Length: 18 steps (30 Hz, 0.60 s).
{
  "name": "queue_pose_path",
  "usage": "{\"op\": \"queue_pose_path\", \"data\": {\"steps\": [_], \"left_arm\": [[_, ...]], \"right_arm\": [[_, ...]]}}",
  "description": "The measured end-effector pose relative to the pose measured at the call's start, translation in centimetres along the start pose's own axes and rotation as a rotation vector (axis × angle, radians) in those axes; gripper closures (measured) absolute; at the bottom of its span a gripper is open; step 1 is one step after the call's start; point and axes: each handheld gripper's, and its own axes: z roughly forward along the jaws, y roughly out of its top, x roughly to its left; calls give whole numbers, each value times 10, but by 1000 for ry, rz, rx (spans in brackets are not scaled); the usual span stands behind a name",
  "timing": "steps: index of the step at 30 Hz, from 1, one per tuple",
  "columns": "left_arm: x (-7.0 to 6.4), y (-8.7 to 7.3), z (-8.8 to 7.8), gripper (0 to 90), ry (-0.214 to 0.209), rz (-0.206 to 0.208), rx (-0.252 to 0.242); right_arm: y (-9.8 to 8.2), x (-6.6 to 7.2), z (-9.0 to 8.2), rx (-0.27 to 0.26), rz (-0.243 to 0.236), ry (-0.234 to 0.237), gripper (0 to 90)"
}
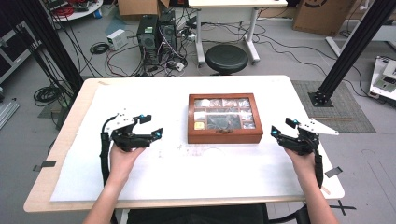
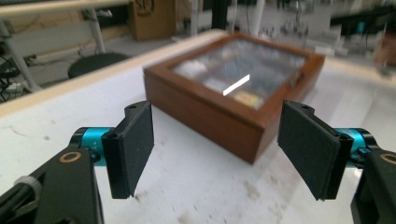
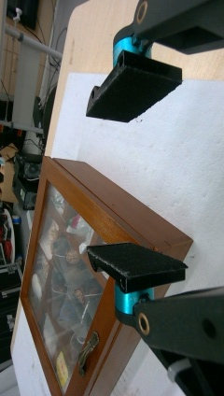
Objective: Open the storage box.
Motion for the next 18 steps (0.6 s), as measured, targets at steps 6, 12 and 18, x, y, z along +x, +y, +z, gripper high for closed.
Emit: {"op": "queue_pose_path", "data": {"steps": [6,12,18], "left_arm": [[-8,-4,5,263,-85,-52,8],[-9,-7,3,263,-57,-28,14],[-8,-11,0,263,-46,-41,8]], "right_arm": [[0,-2,0,5,14,12,291],[1,0,3,25,9,31,293],[1,-2,5,34,15,42,295]]}}
